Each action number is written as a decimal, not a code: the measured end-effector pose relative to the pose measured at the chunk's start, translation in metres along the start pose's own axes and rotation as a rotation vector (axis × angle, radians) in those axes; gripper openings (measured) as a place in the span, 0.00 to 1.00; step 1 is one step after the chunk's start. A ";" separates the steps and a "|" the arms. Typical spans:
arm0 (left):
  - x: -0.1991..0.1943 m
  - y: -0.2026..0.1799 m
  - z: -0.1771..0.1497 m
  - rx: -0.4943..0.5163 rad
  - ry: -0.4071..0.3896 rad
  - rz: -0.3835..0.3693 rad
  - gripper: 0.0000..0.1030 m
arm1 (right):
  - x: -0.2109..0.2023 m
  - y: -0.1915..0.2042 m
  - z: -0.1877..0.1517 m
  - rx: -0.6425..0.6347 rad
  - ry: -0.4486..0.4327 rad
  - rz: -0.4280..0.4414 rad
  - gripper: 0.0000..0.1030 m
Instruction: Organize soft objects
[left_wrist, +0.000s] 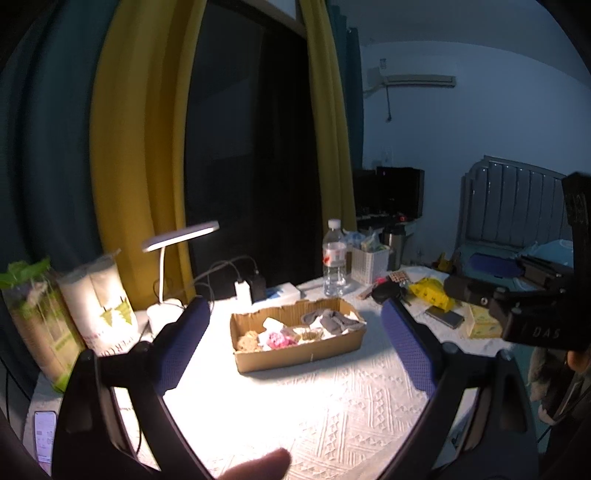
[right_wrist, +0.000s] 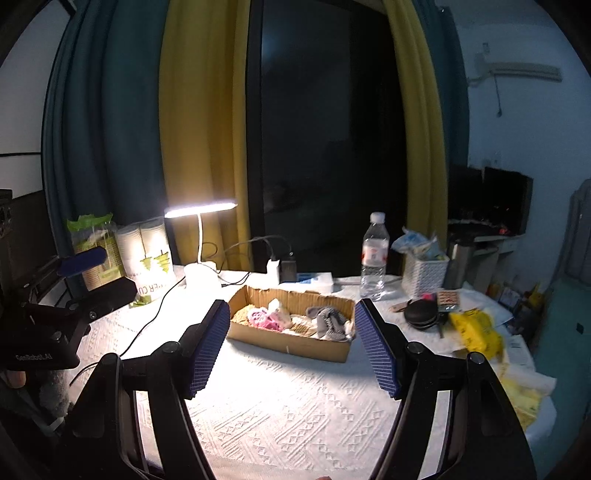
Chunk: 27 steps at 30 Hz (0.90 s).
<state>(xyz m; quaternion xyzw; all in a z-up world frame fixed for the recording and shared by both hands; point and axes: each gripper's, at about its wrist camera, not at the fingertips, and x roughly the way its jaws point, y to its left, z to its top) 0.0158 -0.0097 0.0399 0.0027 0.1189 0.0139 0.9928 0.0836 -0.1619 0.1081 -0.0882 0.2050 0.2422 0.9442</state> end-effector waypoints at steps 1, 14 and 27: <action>-0.004 -0.001 0.001 -0.001 -0.007 0.005 0.92 | -0.004 0.000 0.001 -0.002 -0.002 -0.007 0.71; -0.008 0.010 0.004 -0.046 0.002 0.024 0.92 | -0.013 0.006 -0.001 -0.013 0.005 -0.042 0.71; -0.002 0.014 0.000 -0.069 0.029 0.047 0.92 | -0.016 0.009 -0.003 -0.020 0.007 -0.032 0.71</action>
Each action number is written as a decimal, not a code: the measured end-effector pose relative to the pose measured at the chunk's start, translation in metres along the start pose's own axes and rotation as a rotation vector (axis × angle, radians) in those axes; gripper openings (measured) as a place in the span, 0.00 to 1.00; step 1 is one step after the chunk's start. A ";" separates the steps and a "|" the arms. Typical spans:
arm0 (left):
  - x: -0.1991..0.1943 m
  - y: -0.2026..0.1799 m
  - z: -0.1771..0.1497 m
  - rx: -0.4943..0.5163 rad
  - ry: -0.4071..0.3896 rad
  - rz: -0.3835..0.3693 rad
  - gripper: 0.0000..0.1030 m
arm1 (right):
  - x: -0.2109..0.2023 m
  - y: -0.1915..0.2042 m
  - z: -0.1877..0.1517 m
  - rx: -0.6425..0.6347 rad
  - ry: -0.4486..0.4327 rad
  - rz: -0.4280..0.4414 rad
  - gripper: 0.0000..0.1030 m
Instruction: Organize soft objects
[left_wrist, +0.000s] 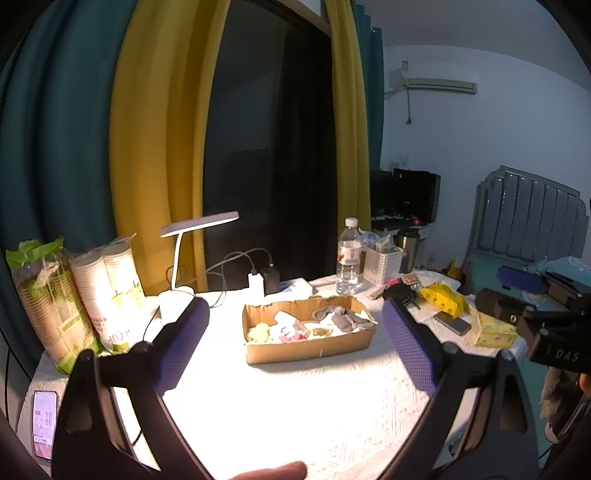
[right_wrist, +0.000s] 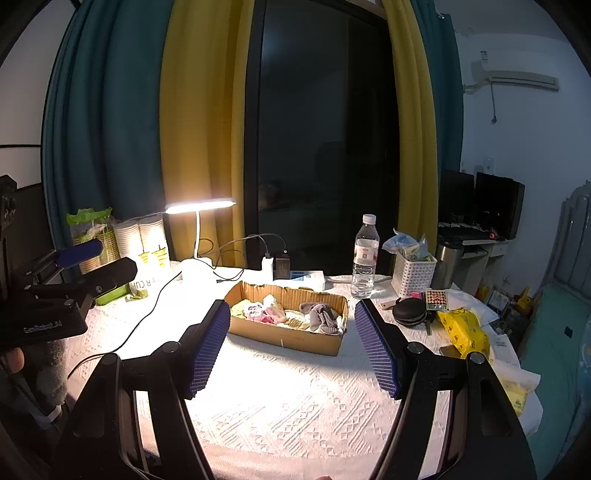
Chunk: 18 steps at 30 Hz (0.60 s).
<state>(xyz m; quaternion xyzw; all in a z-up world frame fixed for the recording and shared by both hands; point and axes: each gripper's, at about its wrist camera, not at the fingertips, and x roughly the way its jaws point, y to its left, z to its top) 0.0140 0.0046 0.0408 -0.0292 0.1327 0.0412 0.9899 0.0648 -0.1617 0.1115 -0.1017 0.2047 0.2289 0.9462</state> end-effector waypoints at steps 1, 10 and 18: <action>0.000 0.000 0.000 0.001 -0.001 0.000 0.93 | 0.000 -0.001 0.000 0.002 0.000 -0.001 0.71; 0.002 -0.001 -0.001 -0.002 0.004 -0.001 0.93 | 0.001 -0.002 0.000 0.004 0.002 -0.003 0.71; 0.001 -0.001 0.000 -0.003 0.003 0.001 0.93 | 0.003 -0.001 0.000 0.005 0.007 -0.004 0.71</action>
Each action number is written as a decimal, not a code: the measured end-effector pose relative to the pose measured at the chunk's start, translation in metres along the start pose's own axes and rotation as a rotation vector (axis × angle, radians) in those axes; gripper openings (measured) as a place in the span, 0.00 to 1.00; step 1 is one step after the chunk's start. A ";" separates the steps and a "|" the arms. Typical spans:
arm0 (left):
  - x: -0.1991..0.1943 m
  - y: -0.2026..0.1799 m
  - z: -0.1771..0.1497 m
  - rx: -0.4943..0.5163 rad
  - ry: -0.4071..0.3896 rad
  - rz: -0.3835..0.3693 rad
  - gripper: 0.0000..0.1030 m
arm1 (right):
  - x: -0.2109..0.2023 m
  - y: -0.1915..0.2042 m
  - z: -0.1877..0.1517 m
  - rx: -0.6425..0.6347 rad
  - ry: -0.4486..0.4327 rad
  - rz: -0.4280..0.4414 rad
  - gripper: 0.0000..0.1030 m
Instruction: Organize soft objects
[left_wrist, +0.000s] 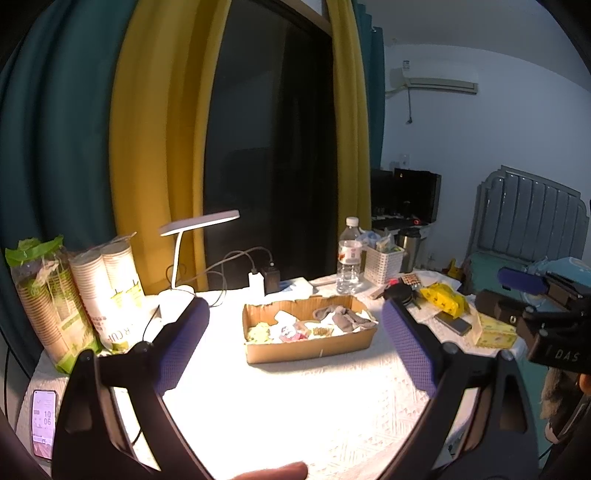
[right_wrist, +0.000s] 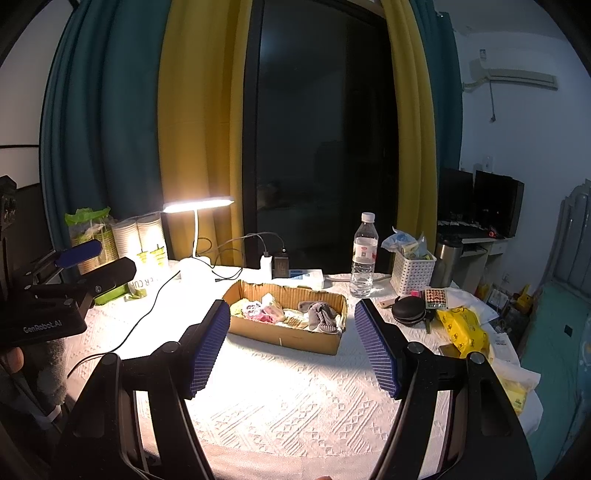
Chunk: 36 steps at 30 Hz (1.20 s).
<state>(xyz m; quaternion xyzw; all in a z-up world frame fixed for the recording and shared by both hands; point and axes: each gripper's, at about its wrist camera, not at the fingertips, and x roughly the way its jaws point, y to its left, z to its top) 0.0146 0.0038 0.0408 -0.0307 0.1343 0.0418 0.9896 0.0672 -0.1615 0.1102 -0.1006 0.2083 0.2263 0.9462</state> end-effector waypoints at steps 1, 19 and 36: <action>0.000 0.000 0.000 -0.001 0.000 0.001 0.93 | 0.000 0.000 0.000 -0.001 0.002 0.000 0.71; 0.003 0.002 -0.001 -0.002 0.001 0.015 0.93 | -0.001 0.001 -0.001 -0.009 0.002 0.001 0.71; 0.003 0.004 -0.001 -0.003 0.001 0.016 0.93 | -0.001 0.001 -0.001 -0.010 0.002 0.002 0.71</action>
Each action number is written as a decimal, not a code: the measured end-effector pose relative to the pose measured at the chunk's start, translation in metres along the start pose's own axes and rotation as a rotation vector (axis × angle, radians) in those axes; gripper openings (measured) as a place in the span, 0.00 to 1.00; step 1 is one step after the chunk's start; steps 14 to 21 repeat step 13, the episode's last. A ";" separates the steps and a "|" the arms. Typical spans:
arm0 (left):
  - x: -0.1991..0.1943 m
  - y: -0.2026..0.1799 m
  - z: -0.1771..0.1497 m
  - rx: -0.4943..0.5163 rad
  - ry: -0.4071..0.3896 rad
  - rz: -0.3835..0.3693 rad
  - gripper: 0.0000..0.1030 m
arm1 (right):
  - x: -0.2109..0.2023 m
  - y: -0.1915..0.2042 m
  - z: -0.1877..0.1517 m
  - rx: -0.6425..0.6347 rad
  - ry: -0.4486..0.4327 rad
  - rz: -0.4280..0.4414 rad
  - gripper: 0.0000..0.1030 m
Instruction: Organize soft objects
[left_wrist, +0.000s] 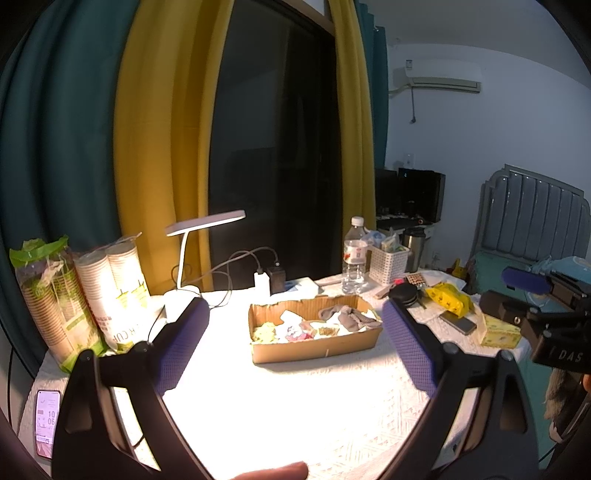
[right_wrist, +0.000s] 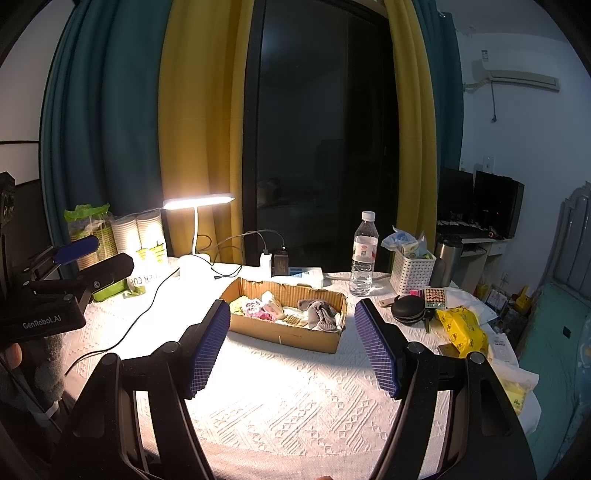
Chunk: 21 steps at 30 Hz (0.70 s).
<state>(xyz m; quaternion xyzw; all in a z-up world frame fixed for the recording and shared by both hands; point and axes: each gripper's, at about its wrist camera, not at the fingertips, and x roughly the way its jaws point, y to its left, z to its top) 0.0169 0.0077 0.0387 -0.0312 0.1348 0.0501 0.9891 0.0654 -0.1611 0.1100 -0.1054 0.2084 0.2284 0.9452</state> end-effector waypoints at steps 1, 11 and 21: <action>0.000 0.000 0.000 0.000 0.000 0.000 0.93 | 0.000 0.000 0.000 0.000 0.001 0.000 0.71; 0.000 0.003 0.000 0.004 -0.003 -0.006 0.93 | 0.000 0.000 -0.003 -0.002 0.005 0.004 0.71; 0.001 0.003 0.000 0.020 -0.004 -0.002 0.93 | 0.001 0.000 -0.002 -0.002 0.006 0.006 0.71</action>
